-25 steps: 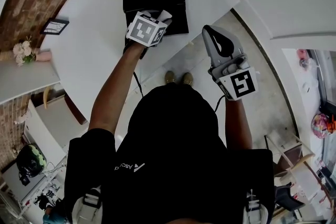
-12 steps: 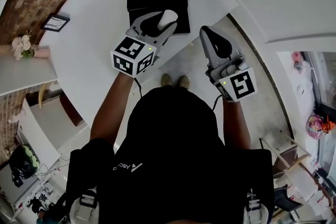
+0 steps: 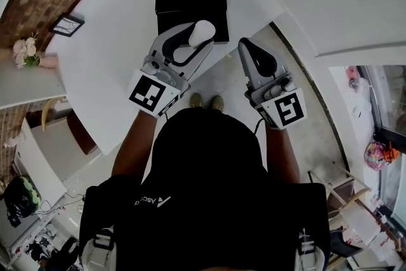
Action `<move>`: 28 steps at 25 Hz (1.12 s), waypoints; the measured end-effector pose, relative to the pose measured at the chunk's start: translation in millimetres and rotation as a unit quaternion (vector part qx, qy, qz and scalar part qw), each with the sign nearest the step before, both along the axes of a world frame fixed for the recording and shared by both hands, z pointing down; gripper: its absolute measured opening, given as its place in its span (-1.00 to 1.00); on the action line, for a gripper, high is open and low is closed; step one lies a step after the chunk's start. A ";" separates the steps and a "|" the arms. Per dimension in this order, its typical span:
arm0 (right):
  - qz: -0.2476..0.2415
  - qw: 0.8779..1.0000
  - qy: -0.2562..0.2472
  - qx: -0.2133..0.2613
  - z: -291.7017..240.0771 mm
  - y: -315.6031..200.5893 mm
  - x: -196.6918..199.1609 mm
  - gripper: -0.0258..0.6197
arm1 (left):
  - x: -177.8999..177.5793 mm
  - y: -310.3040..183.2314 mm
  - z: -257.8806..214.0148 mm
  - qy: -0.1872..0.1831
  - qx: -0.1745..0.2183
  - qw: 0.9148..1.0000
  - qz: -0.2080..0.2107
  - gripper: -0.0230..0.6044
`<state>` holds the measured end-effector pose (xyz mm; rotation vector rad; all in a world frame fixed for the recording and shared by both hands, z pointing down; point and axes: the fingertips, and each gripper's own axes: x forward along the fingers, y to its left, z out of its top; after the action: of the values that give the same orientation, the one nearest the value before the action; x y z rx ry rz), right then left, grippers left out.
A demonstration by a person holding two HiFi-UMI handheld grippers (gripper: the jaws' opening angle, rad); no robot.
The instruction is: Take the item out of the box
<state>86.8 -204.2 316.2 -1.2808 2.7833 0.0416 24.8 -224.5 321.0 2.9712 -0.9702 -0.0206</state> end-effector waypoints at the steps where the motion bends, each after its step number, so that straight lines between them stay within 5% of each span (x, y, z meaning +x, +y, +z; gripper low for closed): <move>1: 0.000 1.000 -0.001 0.002 -1.1 1.1 -1.2 -0.92 | -1.7 2.4 -3.1 0.005 0.004 1.000 -0.002 -0.37; 28: 0.000 1.000 -0.003 0.016 -6.9 20.4 -10.1 -0.92 | -8.8 21.1 -24.5 0.036 0.031 0.999 -0.011 -0.37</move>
<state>76.7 -183.8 309.3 -1.2727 2.7651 0.0813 16.0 -203.5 296.5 2.9906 -1.0123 -0.1608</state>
